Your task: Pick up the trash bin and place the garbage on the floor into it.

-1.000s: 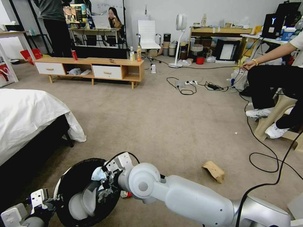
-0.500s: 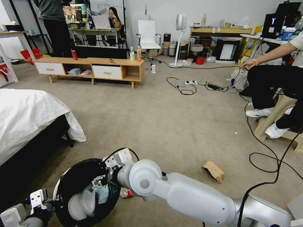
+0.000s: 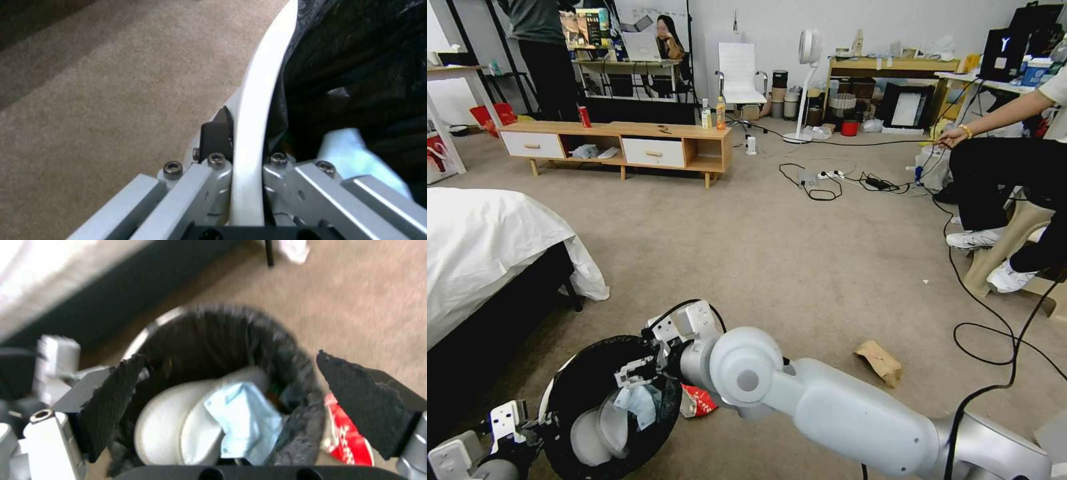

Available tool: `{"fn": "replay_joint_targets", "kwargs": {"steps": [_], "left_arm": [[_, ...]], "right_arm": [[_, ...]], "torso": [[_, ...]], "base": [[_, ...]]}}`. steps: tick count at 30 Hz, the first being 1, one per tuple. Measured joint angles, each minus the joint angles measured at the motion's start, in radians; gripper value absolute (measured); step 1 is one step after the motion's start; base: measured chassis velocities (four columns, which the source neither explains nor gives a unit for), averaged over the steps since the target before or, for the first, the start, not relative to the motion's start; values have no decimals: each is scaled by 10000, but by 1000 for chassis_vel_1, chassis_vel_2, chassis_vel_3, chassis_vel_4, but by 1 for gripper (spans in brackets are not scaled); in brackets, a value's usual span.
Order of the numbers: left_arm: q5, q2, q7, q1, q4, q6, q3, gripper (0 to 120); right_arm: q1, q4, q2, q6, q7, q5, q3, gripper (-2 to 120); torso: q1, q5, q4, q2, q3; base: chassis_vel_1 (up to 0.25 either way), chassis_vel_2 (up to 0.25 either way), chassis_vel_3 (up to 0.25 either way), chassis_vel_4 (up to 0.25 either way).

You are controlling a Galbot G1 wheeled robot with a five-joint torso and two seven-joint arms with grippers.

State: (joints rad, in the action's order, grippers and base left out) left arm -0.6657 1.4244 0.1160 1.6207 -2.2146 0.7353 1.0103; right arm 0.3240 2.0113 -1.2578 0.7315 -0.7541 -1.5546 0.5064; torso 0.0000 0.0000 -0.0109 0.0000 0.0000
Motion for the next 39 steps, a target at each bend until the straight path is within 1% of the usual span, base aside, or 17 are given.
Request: {"fn": "replay_joint_targets", "kwargs": {"steps": [5, 6, 7, 9, 11, 13, 14, 16, 17, 19, 23, 25, 26, 28, 31, 34, 39], "left_arm": [[-3, -23, 8, 20, 38, 1, 71, 2], [-1, -64, 14, 45, 94, 1, 133, 2], [-1, -64, 14, 45, 94, 1, 133, 2], [8, -111, 23, 83, 135, 1, 212, 2], [9, -122, 22, 91, 139, 1, 226, 2], [11, -143, 24, 151, 152, 2, 316, 2], [11, -143, 24, 151, 152, 2, 316, 2], [13, -132, 33, 187, 122, 2, 350, 2], [13, -132, 33, 187, 122, 2, 350, 2], [16, -97, 36, 248, 49, 2, 401, 2], [17, -53, 39, 283, 10, 2, 429, 2], [17, 8, 40, 359, -44, 2, 478, 2], [17, 8, 40, 359, -44, 2, 478, 2], [17, 71, 41, 400, -98, 3, 497, 2], [46, 129, 38, 428, -152, 3, 509, 1], [138, 154, 8, 452, -155, 3, 522, 2], [258, 277, -48, 538, -214, 3, 539, 2]], "right_arm": [[590, 807, 665, -643, 578, 292, -1232, 99], [1010, 1110, 1269, -1347, 1328, 866, -1880, 100], [1010, 1110, 1269, -1347, 1328, 866, -1880, 100], [1392, 1413, 1988, -2267, 2122, 1562, -2389, 100], [1490, 1491, 2180, -2579, 2352, 1829, -2505, 100], [1938, 1816, 3026, -4191, 3391, 3345, -3039, 100], [1938, 1816, 3026, -4191, 3391, 3345, -3039, 100], [2287, 1898, 3331, -5148, 3822, 4354, -3553, 100], [2287, 1898, 3331, -5148, 3822, 4354, -3553, 100], [2926, 1832, 3501, -6233, 4335, 5742, -4579, 100], [3354, 1716, 3561, -6913, 4520, 6531, -5198, 100], [4508, 1640, 3764, -7970, 4708, 7668, -6436, 100], [4508, 1640, 3764, -7970, 4708, 7668, -6436, 100], [5612, 1608, 3846, -8669, 4638, 8608, -7222, 100], [6491, 1530, 3786, -9160, 4595, 9571, -7854, 100], [6877, 1515, 3735, -9349, 4592, 9910, -8127, 100], [8591, 1530, 3277, -9895, 4901, 11095, -9207, 100]], "torso": [[0, 2, -1, 0, 0], [0, 3, -2, 0, 0], [0, 3, -2, 0, 0], [0, 3, -4, 0, 0], [0, 5, -4, 0, 0], [0, 3, -1, 2, 0], [0, 3, -1, 2, 0], [0, 2, 2, 2, 0], [0, 2, 2, 2, 0], [0, 3, 0, 2, 0], [0, 3, -1, 2, 0], [0, 3, 0, 2, 0], [0, 3, 0, 2, 0], [0, 3, -3, 2, 0], [0, 3, -1, 2, 0], [0, 3, 1, 2, -1], [-1, -1, -1, 2, -1]], "base": [[0, 0, 0, 0], [0, 0, 0, 0], [0, 0, 0, 0], [0, 0, 0, 0], [0, 0, 0, 0], [0, 0, 0, 0], [0, 0, 0, 0], [0, 0, 0, 0], [0, 0, 0, 0], [0, 0, 0, 0], [0, 0, 0, 0], [0, 0, 0, 0], [0, 0, 0, 0], [0, 0, 0, 0], [0, 0, 0, 0], [0, 0, 0, 0], [0, 0, 0, 0]]}}
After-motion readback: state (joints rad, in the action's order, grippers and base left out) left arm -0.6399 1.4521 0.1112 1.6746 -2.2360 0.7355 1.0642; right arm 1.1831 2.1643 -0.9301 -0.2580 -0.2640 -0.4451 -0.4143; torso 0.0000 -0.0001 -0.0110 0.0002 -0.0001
